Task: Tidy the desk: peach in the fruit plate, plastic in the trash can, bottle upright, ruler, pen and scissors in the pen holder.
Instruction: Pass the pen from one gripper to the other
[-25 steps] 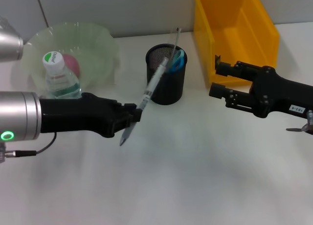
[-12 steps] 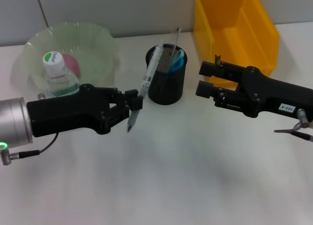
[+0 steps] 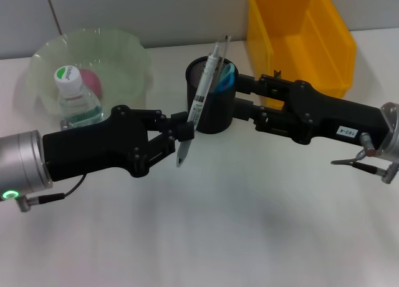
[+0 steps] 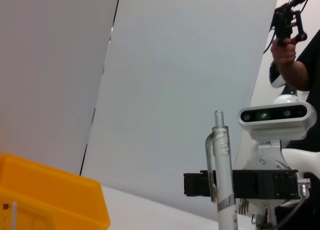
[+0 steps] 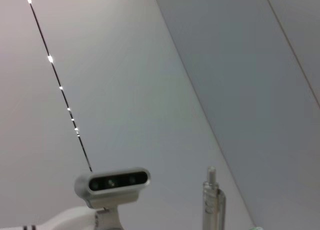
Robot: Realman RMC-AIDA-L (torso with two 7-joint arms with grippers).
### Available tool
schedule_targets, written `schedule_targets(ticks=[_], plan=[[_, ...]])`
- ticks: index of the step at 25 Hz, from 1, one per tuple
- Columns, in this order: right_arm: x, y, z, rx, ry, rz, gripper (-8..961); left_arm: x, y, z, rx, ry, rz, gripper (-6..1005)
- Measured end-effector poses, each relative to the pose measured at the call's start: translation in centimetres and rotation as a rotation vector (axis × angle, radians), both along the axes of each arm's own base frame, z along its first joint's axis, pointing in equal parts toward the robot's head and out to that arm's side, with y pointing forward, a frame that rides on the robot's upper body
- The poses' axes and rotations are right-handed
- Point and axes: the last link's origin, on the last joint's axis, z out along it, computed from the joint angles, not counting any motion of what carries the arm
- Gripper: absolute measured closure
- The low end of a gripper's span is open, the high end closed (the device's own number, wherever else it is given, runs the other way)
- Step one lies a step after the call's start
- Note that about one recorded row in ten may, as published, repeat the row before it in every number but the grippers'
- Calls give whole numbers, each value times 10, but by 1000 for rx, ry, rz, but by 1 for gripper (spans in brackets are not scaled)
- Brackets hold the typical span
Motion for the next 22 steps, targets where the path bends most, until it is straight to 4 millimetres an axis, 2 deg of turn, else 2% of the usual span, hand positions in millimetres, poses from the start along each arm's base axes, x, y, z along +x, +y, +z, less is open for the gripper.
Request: schedule_targets(ticks=[9,22], plan=[[-8,4,-5,-21,8,16,277,-1,2,-11,19,-42,-29,853],[-17,8,-9,-38,-8,52,286,1,0,-16,11,-43,-58,849]])
